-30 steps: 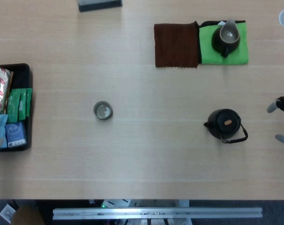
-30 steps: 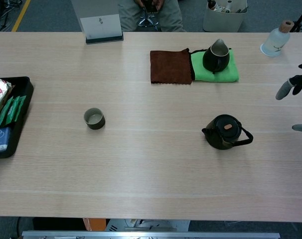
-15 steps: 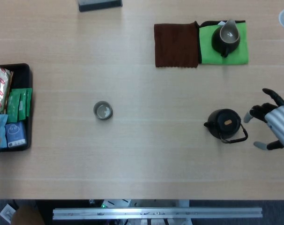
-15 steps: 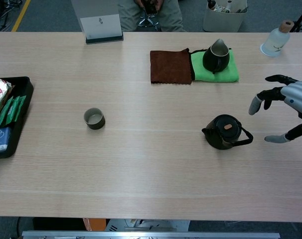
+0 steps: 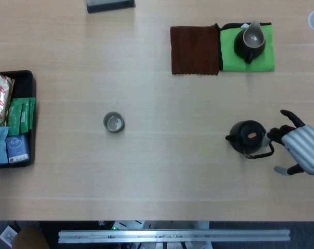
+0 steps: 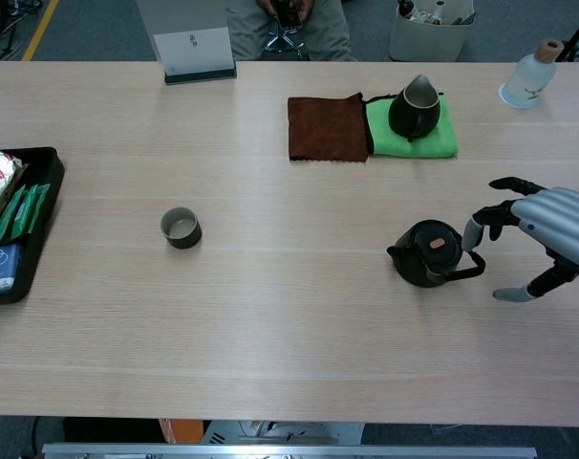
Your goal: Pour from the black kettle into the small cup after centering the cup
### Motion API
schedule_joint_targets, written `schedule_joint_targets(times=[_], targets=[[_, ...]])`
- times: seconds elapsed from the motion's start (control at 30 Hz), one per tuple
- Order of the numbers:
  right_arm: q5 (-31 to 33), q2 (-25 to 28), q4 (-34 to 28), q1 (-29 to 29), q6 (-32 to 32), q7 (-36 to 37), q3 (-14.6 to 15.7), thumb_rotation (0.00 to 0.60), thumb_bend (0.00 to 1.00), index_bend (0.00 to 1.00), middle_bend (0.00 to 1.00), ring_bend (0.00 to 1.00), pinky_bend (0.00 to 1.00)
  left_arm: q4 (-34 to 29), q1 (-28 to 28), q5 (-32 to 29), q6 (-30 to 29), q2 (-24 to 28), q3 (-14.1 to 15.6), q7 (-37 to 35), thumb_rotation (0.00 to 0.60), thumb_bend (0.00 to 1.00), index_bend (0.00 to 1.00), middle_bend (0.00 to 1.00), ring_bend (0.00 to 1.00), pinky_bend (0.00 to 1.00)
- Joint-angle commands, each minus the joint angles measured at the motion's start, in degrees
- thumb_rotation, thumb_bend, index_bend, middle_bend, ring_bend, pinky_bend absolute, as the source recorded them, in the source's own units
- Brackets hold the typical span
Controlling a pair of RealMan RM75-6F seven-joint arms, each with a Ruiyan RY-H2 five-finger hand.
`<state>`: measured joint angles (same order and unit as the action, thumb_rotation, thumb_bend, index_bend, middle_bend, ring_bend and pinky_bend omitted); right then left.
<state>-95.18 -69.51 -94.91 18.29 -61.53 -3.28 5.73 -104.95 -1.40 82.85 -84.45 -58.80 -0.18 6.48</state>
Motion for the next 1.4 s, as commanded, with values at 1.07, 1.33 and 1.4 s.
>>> schedule_joint_targets(times=[1.07, 1.33, 1.4], targets=[[3.5, -5.6, 2.6, 3.0, 4.5, -3.1, 0.6, 0.600, 0.00, 0.45, 0.45, 0.41, 0.06, 2.7, 0.1, -1.0, 0.5, -0.5, -0.3, -1.9, 0.600, 0.06, 0.25, 0.22, 0.19, 0.16], [3.7, -5.8, 2.9, 3.2, 5.1, -3.4, 1.5, 0.600, 0.00, 0.46, 0.46, 0.41, 0.06, 2.9, 0.4, -1.3, 0.3, -0.5, -0.1, -2.0, 0.600, 0.06, 0.25, 0.22, 0.19, 0.16], [3.9, -5.8, 3.0, 3.2, 5.3, -3.5, 1.7, 0.600, 0.00, 0.46, 0.46, 0.41, 0.06, 3.0, 0.4, -1.4, 0.4, -0.6, -0.2, -2.1, 0.600, 0.06, 0.25, 0.22, 0.19, 0.16]])
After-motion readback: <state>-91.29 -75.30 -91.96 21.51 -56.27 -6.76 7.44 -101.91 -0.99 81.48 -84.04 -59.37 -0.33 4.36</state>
